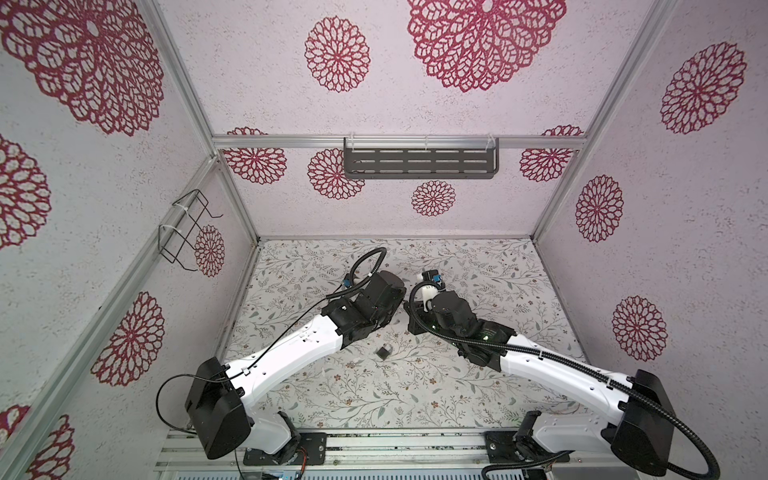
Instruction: Unlock with the key
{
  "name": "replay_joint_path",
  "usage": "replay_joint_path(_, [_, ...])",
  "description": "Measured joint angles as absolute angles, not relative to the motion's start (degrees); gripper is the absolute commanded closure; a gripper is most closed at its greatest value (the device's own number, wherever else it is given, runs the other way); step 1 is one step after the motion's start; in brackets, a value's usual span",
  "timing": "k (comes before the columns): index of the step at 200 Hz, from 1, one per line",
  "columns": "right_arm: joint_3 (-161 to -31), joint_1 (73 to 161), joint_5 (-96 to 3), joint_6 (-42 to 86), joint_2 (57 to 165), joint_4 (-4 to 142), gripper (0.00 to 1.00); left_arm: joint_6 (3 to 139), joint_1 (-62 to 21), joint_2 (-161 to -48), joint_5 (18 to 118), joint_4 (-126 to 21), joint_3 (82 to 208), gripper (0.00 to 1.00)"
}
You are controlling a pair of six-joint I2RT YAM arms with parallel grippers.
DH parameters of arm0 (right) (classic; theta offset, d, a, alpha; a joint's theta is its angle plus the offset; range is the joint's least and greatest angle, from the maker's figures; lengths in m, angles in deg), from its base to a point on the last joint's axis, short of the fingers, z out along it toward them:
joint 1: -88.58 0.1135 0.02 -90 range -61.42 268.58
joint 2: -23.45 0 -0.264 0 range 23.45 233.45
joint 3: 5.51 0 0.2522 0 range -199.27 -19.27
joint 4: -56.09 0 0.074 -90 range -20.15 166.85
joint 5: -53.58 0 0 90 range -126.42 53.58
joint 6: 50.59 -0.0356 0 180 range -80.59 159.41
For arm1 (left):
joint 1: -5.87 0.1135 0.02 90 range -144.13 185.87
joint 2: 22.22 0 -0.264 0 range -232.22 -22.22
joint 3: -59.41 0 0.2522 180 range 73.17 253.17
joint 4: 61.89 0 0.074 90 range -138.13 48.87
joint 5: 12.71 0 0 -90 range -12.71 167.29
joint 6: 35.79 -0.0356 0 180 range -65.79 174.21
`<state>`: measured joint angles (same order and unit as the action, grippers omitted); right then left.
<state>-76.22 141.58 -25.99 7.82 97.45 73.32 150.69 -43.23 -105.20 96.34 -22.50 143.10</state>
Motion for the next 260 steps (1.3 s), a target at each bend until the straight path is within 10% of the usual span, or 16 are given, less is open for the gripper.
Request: replay_joint_path(260, [-74.6,138.2,-40.6,-3.0,96.2,69.8,1.00,149.5,-42.4,-102.2,95.1,-15.2,145.0,1.00])
